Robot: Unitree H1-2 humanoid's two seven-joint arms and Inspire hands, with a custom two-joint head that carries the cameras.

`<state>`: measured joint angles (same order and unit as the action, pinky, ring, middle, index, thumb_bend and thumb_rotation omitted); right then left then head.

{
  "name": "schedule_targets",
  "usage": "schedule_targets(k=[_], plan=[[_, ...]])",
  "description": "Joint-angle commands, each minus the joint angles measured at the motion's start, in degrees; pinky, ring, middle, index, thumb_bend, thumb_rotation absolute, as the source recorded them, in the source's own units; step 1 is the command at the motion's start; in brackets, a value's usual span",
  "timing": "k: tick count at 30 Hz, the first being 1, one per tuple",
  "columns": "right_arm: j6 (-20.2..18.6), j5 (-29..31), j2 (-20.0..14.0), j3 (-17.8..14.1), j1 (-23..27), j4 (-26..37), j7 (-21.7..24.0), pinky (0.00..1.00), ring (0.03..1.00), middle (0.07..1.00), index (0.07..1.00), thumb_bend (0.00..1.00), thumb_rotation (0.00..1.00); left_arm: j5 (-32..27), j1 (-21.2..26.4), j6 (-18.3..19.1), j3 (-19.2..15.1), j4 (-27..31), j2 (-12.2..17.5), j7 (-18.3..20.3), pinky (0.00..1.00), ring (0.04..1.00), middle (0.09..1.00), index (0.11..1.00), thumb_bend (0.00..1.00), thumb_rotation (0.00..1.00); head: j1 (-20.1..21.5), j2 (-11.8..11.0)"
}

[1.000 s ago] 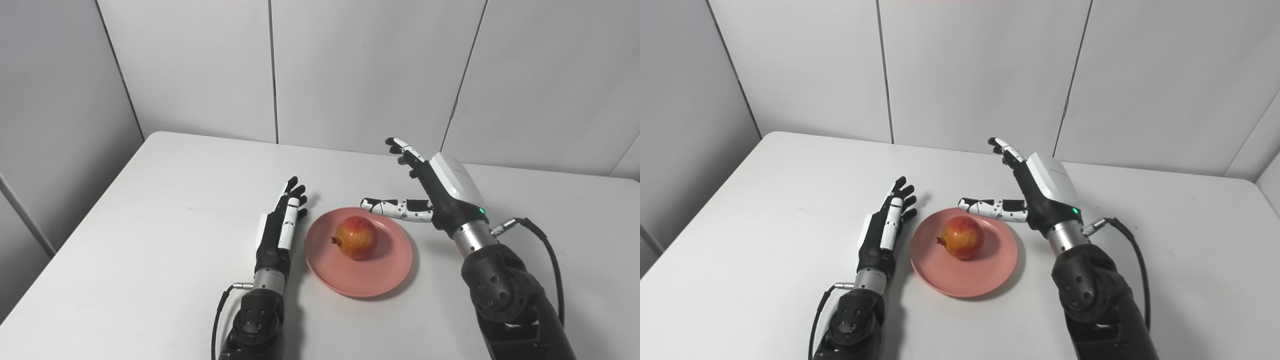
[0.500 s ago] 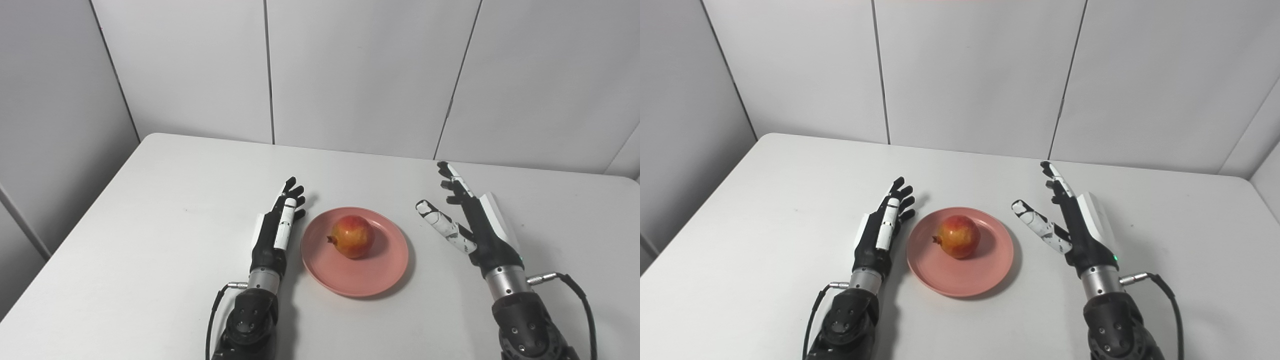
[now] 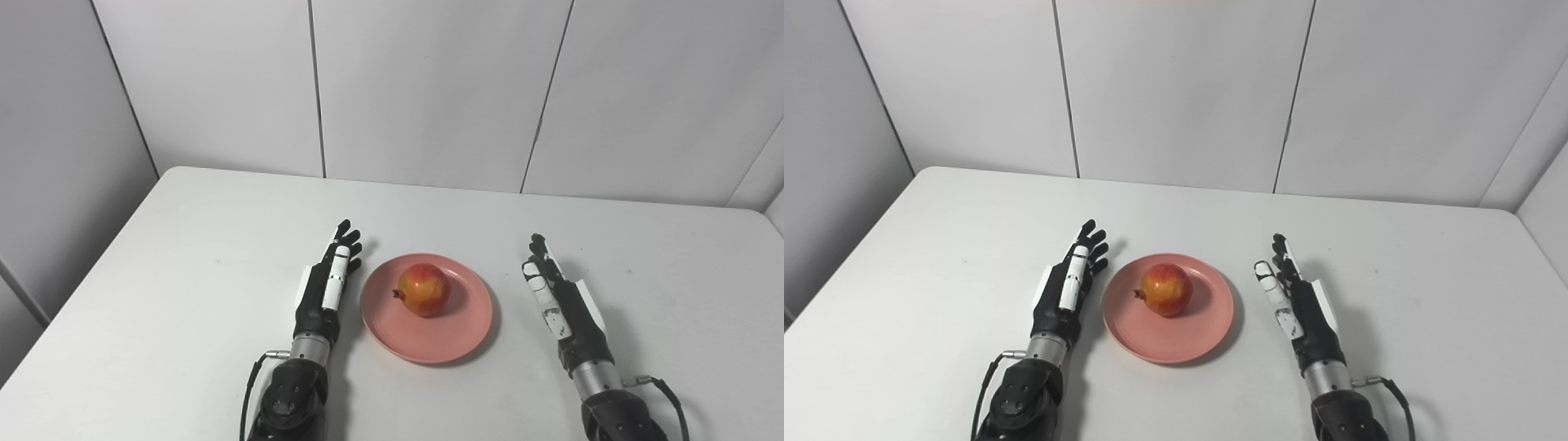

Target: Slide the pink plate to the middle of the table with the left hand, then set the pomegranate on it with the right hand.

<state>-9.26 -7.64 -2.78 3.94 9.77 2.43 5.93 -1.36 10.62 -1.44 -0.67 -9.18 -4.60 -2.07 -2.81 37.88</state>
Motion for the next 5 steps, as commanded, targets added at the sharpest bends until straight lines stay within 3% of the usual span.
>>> schedule_targets(k=[1, 5], plan=[[2.8, 0.83, -0.24, 0.15, 1.73, 2.08, 0.21, 1.0, 0.999, 1.0, 1.0, 0.72, 1.0, -0.38, -1.36, -0.17, 0.01, 0.96, 0.04, 0.21, 0.93, 0.943, 0.953, 0.955, 0.37, 1.0, -0.06, -0.05], [2.1, 3.73, -0.21, -0.06, 1.23, 2.55, 1.65, 1.0, 1.0, 1.0, 1.0, 0.61, 1.0, -0.36, -3.25, 0.62, 0.17, 3.36, 0.01, 0.35, 0.94, 0.955, 0.969, 0.971, 0.37, 1.0, 0.09, -0.15]])
